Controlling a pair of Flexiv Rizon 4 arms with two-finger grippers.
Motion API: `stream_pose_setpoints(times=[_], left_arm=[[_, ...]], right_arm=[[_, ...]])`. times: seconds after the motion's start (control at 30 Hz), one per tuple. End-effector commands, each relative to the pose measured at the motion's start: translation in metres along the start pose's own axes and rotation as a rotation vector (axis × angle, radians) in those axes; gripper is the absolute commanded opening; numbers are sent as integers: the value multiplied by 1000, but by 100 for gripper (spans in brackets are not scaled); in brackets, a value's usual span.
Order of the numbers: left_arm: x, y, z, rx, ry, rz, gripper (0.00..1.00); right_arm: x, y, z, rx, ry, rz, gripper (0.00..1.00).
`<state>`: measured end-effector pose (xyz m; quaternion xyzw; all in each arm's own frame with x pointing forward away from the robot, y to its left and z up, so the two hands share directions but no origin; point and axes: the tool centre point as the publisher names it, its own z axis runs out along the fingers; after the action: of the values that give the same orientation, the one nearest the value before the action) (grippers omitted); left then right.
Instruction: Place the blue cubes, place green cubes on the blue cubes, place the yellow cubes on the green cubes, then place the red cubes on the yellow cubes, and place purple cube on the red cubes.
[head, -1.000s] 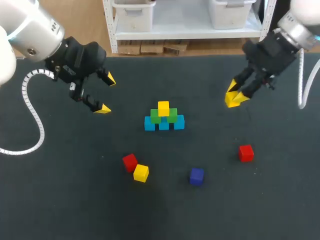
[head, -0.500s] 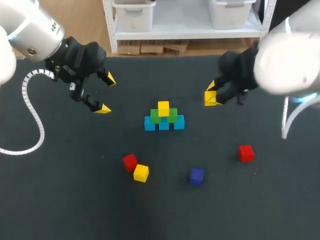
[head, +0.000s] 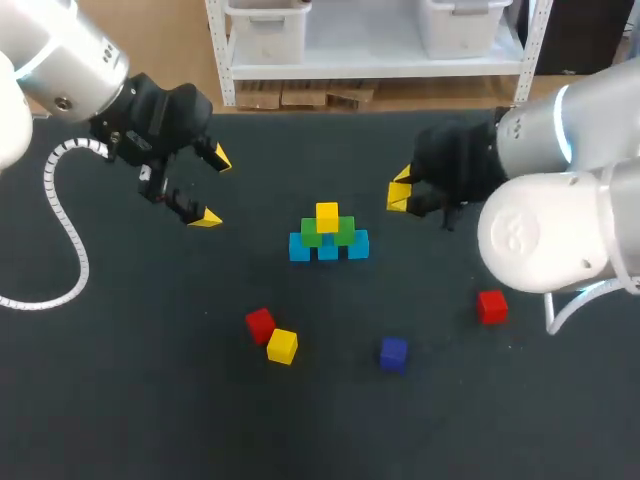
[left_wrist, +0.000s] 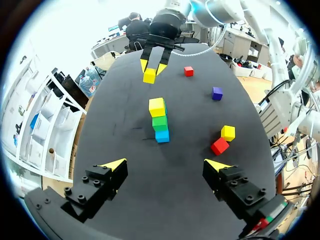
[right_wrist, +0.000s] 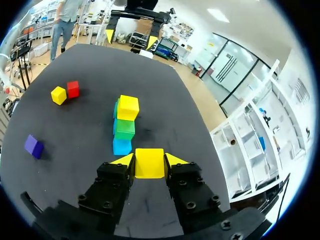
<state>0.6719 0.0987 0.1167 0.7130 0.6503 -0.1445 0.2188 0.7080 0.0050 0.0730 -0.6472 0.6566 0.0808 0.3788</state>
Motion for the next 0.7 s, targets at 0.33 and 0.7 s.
stream_pose_setpoints(times=[0.33, 0.7], left_arm=[[0, 1, 0, 3, 2, 0, 100], [0, 1, 0, 3, 2, 0, 100]], right_arm=[[-5, -2, -4, -147, -15, -4, 0], [-10, -2, 4, -219, -60, 31, 0]])
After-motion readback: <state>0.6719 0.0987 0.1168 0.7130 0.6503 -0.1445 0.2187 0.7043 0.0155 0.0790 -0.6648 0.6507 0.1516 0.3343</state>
